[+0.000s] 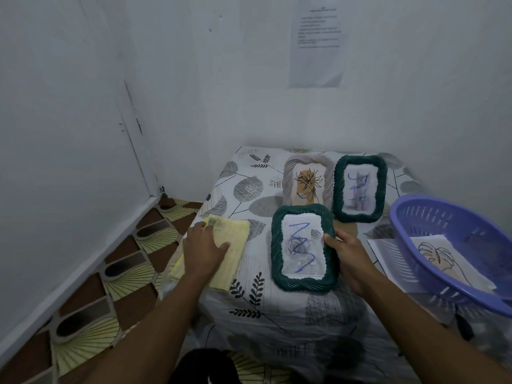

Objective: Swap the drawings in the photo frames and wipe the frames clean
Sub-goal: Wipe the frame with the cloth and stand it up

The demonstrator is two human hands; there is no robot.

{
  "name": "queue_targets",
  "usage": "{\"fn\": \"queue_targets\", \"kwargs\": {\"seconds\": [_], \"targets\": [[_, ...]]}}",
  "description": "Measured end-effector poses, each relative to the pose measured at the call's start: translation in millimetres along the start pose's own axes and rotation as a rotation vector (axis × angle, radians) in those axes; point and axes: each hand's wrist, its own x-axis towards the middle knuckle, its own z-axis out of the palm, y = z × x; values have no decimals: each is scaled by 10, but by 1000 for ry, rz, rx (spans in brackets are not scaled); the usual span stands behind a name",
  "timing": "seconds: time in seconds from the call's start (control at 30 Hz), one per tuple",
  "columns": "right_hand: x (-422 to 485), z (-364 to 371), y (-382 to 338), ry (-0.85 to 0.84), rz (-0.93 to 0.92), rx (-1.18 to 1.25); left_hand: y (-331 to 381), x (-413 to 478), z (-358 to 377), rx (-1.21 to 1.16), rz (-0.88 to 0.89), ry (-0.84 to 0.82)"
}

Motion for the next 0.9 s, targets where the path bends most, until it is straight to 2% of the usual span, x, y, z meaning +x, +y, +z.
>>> {"fn": "queue_targets", "kwargs": {"seconds": [0.07, 0.17, 0.3, 0.37, 0.47, 0.53, 0.6, 0.67, 0.7, 0.77, 0.9], "targets": [[1, -17, 13, 7, 2, 1, 13, 25, -51, -54, 2, 25], [0, -27, 24, 8, -3, 4, 98, 55, -145, -292, -57, 59], [-5, -43, 23, 12, -2, 18, 160, 191, -239, -557, -298, -141], [-8, -52, 15, 14, 2, 26, 167, 228, -237, -540, -245, -190], [-3, -70, 12, 24, 8, 34, 274, 223, -329, -511, -68, -163], [-5, -83, -8, 30, 6, 40, 382, 218, -392, -746, -59, -252], [-5, -78, -43, 37, 3, 39, 510, 222, -455, -1155, -207, -392], [-7, -67, -77, 41, -3, 41, 691, 185, -487, -1423, -305, -385], [-12, -58, -87, 40, -5, 46, 821, 119, -532, -1420, -281, -333], [-25, -36, -97, 36, -13, 56, 1075, -49, -530, -1236, -82, -235], [-79, -4, -124, 13, -36, 89, 1471, -402, -327, -585, 554, -269]]}}
